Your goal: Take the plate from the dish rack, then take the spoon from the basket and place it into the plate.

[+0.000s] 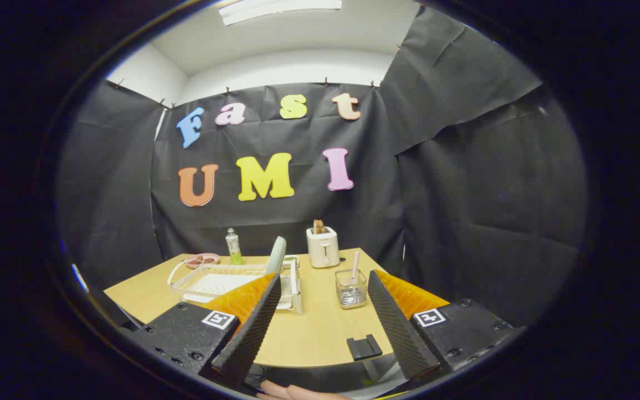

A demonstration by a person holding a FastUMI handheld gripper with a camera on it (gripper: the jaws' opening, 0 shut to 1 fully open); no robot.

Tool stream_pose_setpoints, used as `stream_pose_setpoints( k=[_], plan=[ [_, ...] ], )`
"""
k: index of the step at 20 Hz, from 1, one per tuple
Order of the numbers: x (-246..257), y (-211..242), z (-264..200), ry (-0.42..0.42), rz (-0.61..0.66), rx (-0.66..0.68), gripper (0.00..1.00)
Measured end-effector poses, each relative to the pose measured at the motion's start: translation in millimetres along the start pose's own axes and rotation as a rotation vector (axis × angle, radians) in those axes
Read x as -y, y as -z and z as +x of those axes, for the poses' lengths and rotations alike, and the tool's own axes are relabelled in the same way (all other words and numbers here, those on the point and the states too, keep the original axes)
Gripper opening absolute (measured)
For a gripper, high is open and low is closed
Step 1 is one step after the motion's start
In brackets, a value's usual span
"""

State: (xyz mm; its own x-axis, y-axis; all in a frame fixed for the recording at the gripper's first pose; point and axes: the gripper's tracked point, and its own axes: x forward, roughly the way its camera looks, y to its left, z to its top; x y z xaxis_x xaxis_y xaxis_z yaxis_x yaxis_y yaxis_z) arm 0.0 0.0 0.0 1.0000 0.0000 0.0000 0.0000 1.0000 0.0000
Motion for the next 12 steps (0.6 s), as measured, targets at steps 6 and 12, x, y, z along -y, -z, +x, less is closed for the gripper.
stream_pose_setpoints(
  k=[6,12],
  plan=[
    [-2,3,1,0.011,-0.03,0.0,1.0],
    [5,10,6,0.021,-0.01,-0.021,1.0]
  ],
)
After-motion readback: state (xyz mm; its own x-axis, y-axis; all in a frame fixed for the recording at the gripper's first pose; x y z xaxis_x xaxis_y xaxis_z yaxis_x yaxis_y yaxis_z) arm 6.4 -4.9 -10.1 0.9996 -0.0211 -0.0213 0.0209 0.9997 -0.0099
